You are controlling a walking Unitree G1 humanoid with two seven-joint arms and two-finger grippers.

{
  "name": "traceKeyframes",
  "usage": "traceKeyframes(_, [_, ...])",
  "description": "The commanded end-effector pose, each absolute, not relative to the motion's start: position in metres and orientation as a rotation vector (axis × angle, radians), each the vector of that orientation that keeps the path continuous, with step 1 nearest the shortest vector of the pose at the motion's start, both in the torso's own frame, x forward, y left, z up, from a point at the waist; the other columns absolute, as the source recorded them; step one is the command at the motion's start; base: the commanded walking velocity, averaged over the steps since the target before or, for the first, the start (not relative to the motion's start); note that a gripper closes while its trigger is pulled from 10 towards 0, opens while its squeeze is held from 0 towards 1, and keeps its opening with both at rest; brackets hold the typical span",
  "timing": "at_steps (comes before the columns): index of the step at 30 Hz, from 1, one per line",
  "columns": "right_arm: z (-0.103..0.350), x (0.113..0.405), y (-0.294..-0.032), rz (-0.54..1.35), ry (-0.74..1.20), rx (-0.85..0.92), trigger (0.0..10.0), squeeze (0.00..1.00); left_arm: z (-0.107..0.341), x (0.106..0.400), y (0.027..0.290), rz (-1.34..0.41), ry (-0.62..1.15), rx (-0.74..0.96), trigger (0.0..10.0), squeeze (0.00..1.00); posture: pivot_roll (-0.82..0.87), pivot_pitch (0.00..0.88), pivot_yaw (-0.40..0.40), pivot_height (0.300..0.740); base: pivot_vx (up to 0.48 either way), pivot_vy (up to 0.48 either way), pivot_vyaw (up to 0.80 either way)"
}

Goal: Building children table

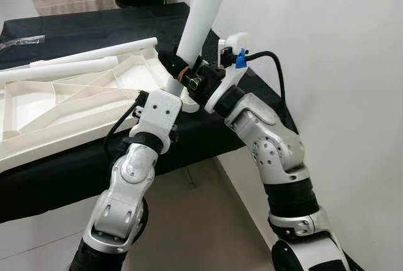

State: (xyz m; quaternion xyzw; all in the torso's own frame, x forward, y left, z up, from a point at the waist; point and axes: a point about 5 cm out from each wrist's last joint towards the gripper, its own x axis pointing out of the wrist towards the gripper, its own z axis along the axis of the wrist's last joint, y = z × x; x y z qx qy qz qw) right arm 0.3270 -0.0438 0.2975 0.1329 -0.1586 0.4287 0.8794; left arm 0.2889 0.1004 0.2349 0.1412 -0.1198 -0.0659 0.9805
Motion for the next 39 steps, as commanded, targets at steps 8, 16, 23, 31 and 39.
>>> traceKeyframes(8, [0.309, 0.331, -0.053, 0.847, -0.383, 0.301, 0.0, 0.0, 0.225, 0.289, 0.103, -0.14, -0.172, 0.334, 10.0, 0.0, 0.01, 0.154, -0.071, 0.74, 0.0, 0.0, 0.0])
traceKeyframes(16, [0.306, 0.375, -0.107, 0.418, -0.37, -0.095, 0.0, 0.0, 0.224, 0.287, 0.116, -0.123, -0.156, 0.364, 10.0, 0.0, 0.02, 0.149, -0.079, 0.74, 0.0, 0.0, 0.0])
traceKeyframes(23, [0.321, 0.381, -0.142, 0.285, -0.482, -0.675, 0.0, 0.0, 0.232, 0.284, 0.137, -0.118, -0.172, 0.443, 10.0, 0.0, 0.02, 0.155, -0.085, 0.74, 0.0, 0.0, 0.0])
traceKeyframes(31, [0.33, 0.37, -0.145, 0.277, -0.64, -0.832, 0.0, 0.0, 0.24, 0.284, 0.136, -0.159, -0.186, 0.494, 10.0, 0.0, 0.02, 0.163, -0.081, 0.74, 0.0, 0.0, 0.0])
traceKeyframes(39, [0.293, 0.37, -0.129, 0.396, -0.665, -1.25, 0.0, 0.0, 0.244, 0.282, 0.122, -0.344, -0.127, 0.565, 10.0, 0.0, 0.03, 0.158, -0.076, 0.74, 0.0, 0.0, 0.0])
